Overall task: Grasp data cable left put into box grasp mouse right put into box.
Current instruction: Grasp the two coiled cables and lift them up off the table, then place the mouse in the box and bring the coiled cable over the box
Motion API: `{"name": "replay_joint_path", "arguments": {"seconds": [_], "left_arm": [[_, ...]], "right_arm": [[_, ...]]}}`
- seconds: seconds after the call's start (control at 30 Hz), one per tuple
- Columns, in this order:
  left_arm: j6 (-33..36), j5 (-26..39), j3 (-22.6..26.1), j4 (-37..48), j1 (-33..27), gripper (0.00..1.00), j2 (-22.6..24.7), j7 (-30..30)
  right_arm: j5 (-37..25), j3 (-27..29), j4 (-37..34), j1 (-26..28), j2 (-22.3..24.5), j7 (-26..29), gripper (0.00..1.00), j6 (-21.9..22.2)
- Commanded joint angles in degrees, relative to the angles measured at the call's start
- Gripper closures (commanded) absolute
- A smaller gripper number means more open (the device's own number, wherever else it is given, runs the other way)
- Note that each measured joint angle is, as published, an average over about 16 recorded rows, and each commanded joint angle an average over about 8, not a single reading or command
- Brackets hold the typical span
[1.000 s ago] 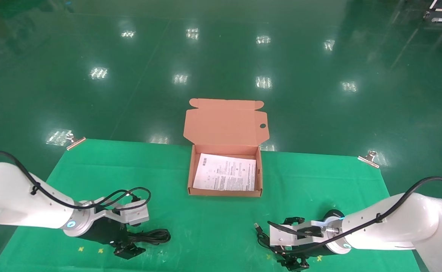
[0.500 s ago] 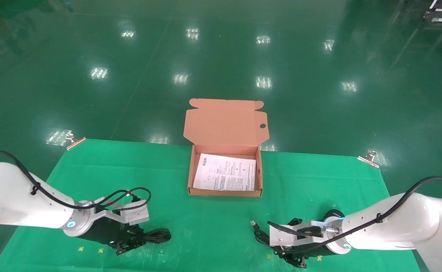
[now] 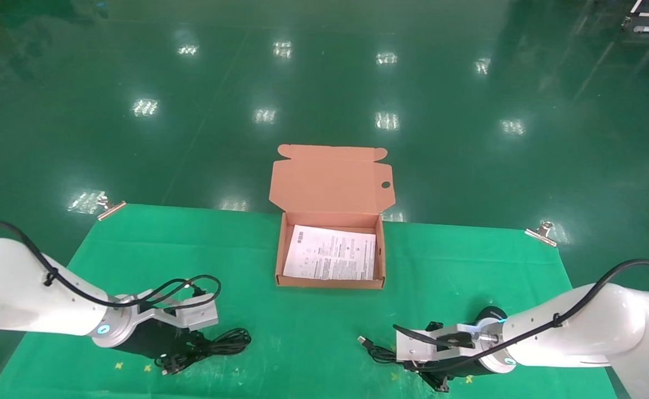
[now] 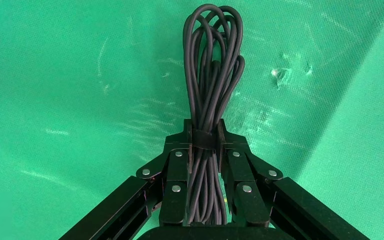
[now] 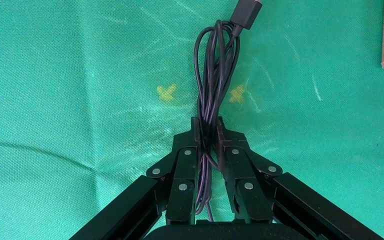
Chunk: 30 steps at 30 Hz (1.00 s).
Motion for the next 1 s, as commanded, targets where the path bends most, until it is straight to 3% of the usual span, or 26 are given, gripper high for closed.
{"name": "replay_joint_path", "arguments": {"seconds": [0.03, 0.2, 0.47, 0.73, 1.0], "left_arm": [[0.3, 0.0, 0.1, 0.1, 0.1, 1.0, -0.1, 0.1], [2.8, 0.6, 0.2, -4.7, -1.4, 1.0, -3.0, -0.6], [1.0, 4.6, -0.4, -20.8, -6.4, 1.0, -7.5, -5.8], [-5.5, 8.4, -1.9, -31.3, -9.7, 1.0, -7.5, -7.9], [-14.3, 11.6, -2.6, -26.9, -13.0, 1.0, -1.6, -5.6]], "right_arm": [[0.2, 0.0, -0.1, 0.1, 0.2, -0.1, 1.0, -0.4], [2.0, 2.7, 3.7, 2.7, 4.7, 4.0, 1.0, -1.4], [3.0, 8.0, 9.2, 10.1, 7.1, 9.4, 1.0, 4.9], [7.5, 11.0, 9.0, 17.5, 1.0, 6.8, 1.0, 9.2], [12.6, 12.6, 0.9, 23.3, -8.0, -0.5, 1.0, 12.3]]}}
